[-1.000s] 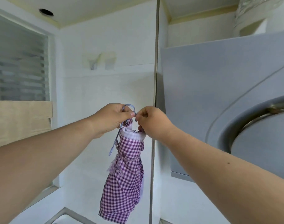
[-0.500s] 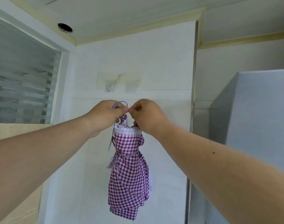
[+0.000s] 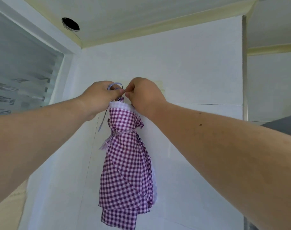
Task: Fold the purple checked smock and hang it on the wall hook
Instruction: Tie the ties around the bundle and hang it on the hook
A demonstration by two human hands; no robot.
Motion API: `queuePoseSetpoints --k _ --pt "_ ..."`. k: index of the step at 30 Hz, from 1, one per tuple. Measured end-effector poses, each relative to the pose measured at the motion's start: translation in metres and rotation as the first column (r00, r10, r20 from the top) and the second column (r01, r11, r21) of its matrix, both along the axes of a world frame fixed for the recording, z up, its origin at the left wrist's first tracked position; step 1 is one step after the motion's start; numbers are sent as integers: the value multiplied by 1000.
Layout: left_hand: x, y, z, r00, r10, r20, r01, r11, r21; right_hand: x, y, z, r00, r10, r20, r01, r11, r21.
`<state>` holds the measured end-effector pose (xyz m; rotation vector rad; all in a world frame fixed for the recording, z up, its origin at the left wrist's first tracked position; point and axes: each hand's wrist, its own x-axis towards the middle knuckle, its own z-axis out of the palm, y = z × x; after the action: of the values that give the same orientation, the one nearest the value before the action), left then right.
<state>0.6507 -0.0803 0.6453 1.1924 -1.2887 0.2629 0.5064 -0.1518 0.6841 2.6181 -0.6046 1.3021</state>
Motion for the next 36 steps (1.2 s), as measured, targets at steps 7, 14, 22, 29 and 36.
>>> queuePoseSetpoints --k 7,14,22,29,36 --pt "35 -15 12 999 36 15 -38 995 96 48 -23 16 988 -153 -28 148 980 -130" --pt "46 -25 7 997 80 -21 -74 980 186 58 -21 8 962 -260 -82 240 950 -198" --pt "45 -20 -3 994 105 -27 -92 949 302 54 -13 -14 968 -243 -65 230 960 -159" --pt "40 -15 -34 926 37 -377 74 958 277 50 -16 -40 983 -168 -80 163 985 -60" --pt "22 1 -104 835 -161 -526 267 955 131 29 -16 -71 998 -24 -61 27 998 62"
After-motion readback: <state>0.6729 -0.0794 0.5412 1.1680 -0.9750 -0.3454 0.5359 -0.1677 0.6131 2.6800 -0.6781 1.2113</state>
